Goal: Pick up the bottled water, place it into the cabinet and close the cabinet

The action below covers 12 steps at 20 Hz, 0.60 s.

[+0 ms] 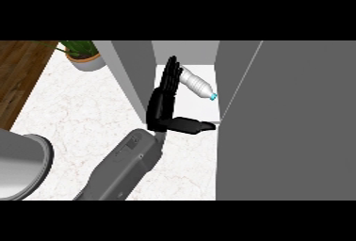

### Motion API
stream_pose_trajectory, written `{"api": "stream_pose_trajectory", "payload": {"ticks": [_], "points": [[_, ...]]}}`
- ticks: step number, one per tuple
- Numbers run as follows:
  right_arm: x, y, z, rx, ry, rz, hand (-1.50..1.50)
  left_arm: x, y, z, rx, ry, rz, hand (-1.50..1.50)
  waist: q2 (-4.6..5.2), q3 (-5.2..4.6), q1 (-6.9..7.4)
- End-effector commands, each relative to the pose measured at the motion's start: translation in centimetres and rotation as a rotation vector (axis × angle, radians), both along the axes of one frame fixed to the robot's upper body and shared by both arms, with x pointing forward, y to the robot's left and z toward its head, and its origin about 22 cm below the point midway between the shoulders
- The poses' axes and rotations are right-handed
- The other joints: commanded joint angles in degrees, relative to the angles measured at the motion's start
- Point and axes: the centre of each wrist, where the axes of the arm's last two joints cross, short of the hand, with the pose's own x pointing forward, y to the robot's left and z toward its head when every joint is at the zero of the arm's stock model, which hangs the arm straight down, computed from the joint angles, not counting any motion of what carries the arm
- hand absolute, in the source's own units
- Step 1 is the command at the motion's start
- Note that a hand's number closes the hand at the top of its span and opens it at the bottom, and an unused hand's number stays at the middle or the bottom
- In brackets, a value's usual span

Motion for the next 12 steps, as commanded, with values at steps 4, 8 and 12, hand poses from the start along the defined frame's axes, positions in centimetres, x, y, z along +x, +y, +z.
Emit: {"api": "stream_pose_trajectory", "payload": {"ticks": [4, 8, 12], "points": [[-0.8, 1.4, 3.0, -0.08, -0.044, -0.011, -1.5, -4.3, 0.5, 1.5, -0.067, -0.022, -0.087, -1.5, -0.01, -0.02, -0.16], [-0.6, -0.4, 3.5, -0.125, -0.046, 0.138, -1.5, -7.8, 3.3, 0.3, -0.062, 0.003, -0.117, 1.5, -0.08, 0.02, 0.45], [0.0, 0.2, 3.2, -0.243, -0.014, 0.283, 1.5, -10.4, 3.9, -0.2, -0.079, 0.048, -0.129, 1.5, -0.11, -0.04, 1.0]]}}
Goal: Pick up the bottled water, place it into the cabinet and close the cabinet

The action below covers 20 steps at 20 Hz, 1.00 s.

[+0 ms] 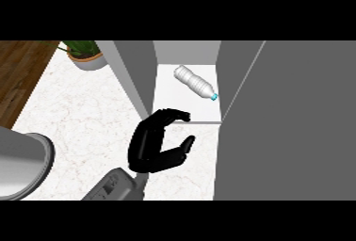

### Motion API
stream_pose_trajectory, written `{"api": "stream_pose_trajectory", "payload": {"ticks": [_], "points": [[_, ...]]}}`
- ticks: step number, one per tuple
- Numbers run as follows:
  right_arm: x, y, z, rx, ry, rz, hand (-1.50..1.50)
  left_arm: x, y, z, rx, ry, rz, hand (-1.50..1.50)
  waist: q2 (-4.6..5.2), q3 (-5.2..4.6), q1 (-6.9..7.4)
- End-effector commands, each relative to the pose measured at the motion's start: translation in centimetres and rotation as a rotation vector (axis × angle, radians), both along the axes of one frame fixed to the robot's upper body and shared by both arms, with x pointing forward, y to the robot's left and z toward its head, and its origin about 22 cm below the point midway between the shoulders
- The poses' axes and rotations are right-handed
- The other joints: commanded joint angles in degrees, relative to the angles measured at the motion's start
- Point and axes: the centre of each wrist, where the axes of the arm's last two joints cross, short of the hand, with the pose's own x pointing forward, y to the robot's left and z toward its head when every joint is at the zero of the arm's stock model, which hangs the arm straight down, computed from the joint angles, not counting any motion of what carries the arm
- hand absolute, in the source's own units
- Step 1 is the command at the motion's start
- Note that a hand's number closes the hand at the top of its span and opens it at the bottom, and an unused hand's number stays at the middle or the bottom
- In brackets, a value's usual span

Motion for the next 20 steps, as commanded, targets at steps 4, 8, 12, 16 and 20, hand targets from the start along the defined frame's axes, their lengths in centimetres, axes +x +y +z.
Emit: {"api": "stream_pose_trajectory", "payload": {"ticks": [4, 8, 12, 16, 20], "points": [[-1.0, 0.3, 3.9, -0.17, -0.035, 0.232, 1.5, -3.7, 5.1, 0.8, -0.006, 0.02, 0.035, 1.5, -0.18, 0.0, -0.18], [-1.3, 1.1, 5.4, -0.182, -0.098, 0.324, 1.5, -6.1, 9.0, -0.4, 0.004, 0.008, 0.094, -1.5, -0.3, -0.08, -0.44], [-1.9, 2.7, 6.6, -0.16, -0.131, 0.363, 1.5, -6.1, 12.5, 1.1, -0.018, 0.011, 0.145, -1.5, -0.28, -0.17, -1.12], [-1.9, 3.5, 6.2, -0.149, -0.068, 0.505, 1.5, -8.1, 14.0, 2.3, -0.063, 0.028, 0.167, -1.5, -0.34, -0.2, -0.26], [-1.7, 4.6, 7.0, -0.155, -0.119, 0.592, 1.5, -9.5, 14.5, 2.1, -0.113, 0.052, 0.184, -1.5, -0.66, -0.38, -0.12]]}}
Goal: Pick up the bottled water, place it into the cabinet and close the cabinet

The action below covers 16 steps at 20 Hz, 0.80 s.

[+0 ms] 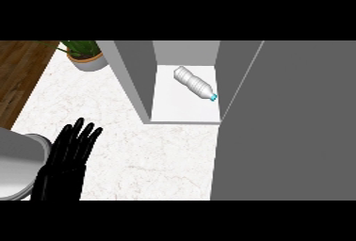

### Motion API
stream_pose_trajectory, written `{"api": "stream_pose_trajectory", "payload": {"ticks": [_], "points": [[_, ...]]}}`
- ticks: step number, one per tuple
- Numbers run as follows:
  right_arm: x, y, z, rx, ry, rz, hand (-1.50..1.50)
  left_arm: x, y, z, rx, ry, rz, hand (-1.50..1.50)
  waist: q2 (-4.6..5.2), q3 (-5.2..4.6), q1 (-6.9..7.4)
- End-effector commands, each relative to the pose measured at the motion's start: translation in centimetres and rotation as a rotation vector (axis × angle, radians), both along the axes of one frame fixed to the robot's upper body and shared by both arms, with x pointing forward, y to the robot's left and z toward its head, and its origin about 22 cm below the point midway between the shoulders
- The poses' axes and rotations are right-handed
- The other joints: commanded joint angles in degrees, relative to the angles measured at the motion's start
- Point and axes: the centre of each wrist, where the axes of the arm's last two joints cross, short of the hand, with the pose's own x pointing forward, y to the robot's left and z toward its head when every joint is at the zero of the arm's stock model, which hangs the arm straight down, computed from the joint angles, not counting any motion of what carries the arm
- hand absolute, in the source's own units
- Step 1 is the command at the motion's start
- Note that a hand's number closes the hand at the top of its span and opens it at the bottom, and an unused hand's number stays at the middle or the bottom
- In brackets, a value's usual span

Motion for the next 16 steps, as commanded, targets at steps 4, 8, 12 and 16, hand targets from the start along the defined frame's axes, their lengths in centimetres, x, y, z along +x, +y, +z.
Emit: {"api": "stream_pose_trajectory", "payload": {"ticks": [4, 8, 12, 16], "points": [[0.0, 1.3, 5.2, -0.167, -0.198, 0.14, 1.5, -2.0, 3.0, 0.4, -0.021, 0.017, 0.025, -1.5, -0.39, -0.39, 1.1], [0.1, 2.1, 4.8, -0.122, -0.168, 0.169, 1.5, -2.4, 4.8, 1.1, -0.016, 0.018, 0.018, -1.5, -0.16, -0.54, 1.87], [-0.2, 3.3, 3.9, 0.019, -0.08, 0.112, 1.5, -3.2, 6.3, 1.9, -0.012, 0.008, -0.004, -1.5, 0.27, -0.48, 3.22], [0.0, 4.4, 2.9, 0.117, -0.053, 0.133, 1.5, -3.4, 6.9, 1.8, -0.004, 0.0, -0.019, -1.5, 1.06, -0.51, 5.14]]}}
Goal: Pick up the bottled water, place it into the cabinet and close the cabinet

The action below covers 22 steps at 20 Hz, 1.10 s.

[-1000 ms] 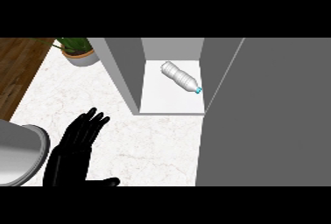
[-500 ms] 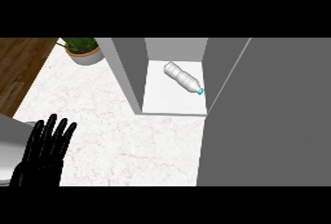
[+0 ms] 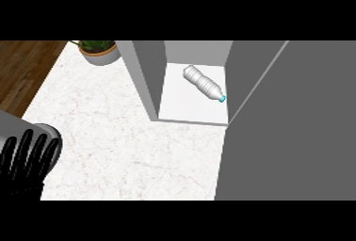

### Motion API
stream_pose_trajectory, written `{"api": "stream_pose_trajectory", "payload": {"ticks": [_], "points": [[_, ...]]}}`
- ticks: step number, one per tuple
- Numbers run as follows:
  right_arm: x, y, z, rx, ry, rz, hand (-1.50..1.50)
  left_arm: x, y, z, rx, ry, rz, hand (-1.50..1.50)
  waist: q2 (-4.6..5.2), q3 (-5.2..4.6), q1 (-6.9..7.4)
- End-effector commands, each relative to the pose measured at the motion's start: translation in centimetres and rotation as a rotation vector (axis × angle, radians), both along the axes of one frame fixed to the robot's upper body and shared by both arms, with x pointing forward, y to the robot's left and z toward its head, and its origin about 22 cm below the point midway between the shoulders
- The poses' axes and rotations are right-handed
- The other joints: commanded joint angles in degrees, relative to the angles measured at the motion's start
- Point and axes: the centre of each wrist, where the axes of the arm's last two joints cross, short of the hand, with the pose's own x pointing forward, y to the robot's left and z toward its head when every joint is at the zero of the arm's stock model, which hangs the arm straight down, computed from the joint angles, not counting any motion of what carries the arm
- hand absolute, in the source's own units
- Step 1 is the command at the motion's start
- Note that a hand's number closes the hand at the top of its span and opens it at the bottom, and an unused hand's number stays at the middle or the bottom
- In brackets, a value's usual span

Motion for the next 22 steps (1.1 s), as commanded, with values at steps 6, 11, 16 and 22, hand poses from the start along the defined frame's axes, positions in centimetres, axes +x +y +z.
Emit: {"api": "stream_pose_trajectory", "payload": {"ticks": [6, 11, 16, 22], "points": [[0.3, 2.9, 2.6, 0.041, -0.077, 0.222, 1.5, -0.4, 1.9, 1.1, 0.002, -0.017, -0.066, -1.5, 1.29, -0.13, 4.35], [1.4, 3.2, 1.9, -0.002, -0.089, 0.233, 1.5, -0.4, 2.6, 1.3, 0.02, -0.028, -0.11, -1.5, 2.0, -0.37, 7.28], [2.5, 3.1, 1.9, -0.063, -0.132, 0.25, 1.5, -0.1, 3.1, 1.9, 0.034, -0.032, -0.13, -1.5, 2.37, -0.43, 9.13], [3.9, 2.2, 2.7, -0.227, -0.251, 0.323, -1.5, 0.3, 3.5, 2.3, 0.056, -0.032, -0.163, -1.5, 2.28, -0.89, 11.44]]}}
